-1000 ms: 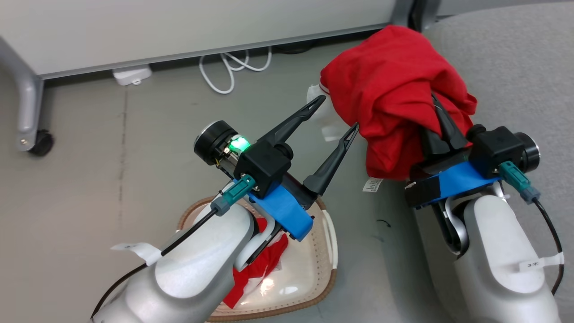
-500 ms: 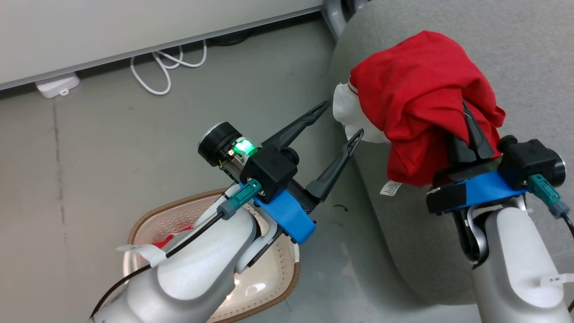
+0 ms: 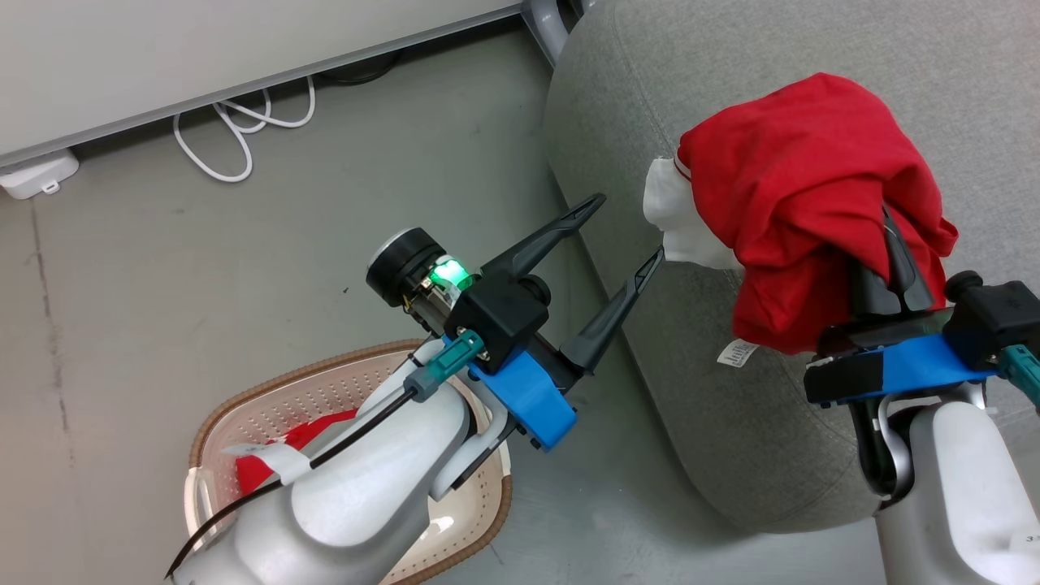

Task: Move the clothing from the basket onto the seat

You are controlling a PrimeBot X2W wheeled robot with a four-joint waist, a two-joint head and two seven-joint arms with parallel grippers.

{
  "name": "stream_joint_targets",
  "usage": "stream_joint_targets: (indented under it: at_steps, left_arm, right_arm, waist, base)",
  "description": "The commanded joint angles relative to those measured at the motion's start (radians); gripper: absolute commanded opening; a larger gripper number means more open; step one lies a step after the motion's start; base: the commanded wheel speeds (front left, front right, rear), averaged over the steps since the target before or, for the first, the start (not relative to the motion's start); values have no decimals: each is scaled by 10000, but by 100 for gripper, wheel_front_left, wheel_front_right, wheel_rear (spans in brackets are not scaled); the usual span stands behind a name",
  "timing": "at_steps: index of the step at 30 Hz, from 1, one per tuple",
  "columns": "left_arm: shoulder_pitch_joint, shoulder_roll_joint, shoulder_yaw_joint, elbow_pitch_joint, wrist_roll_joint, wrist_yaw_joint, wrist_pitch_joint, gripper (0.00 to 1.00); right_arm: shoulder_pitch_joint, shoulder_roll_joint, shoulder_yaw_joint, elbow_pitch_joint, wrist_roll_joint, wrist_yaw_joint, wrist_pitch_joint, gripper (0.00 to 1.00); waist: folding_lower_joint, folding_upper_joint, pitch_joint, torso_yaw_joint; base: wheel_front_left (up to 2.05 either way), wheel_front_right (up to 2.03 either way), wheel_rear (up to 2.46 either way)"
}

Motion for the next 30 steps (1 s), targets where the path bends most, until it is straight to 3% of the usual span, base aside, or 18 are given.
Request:
stream_joint_targets:
  at_steps: [1,11,19,30]
  left_arm:
    - [-171,43,5,23,-3,18,-48,100]
    - [-382,106,68,-78,40,136,-81,100]
    - [-917,382,233,-373,238,293,37,100]
    - [-1958,607,395,-793,610,338,106,100]
  right_arm:
    - [100,2,-27,-86,14,5,-49,0]
    - [-508,2,-262,-511,-105,5,-49,0]
    - [-2478,-136,-1327,-1177,-149,5,-50,0]
    - [-5164,-1869,-3215,-1156,-106,5,-47,0]
  waist:
    - [-1,0,4,5]
    - [-1,0,382,127]
    - [-1,0,1540,237]
    - [-1,0,3458,684]
  base:
    - [0,0,0]
    - [0,0,0]
    - [0,0,0]
    - [0,0,0]
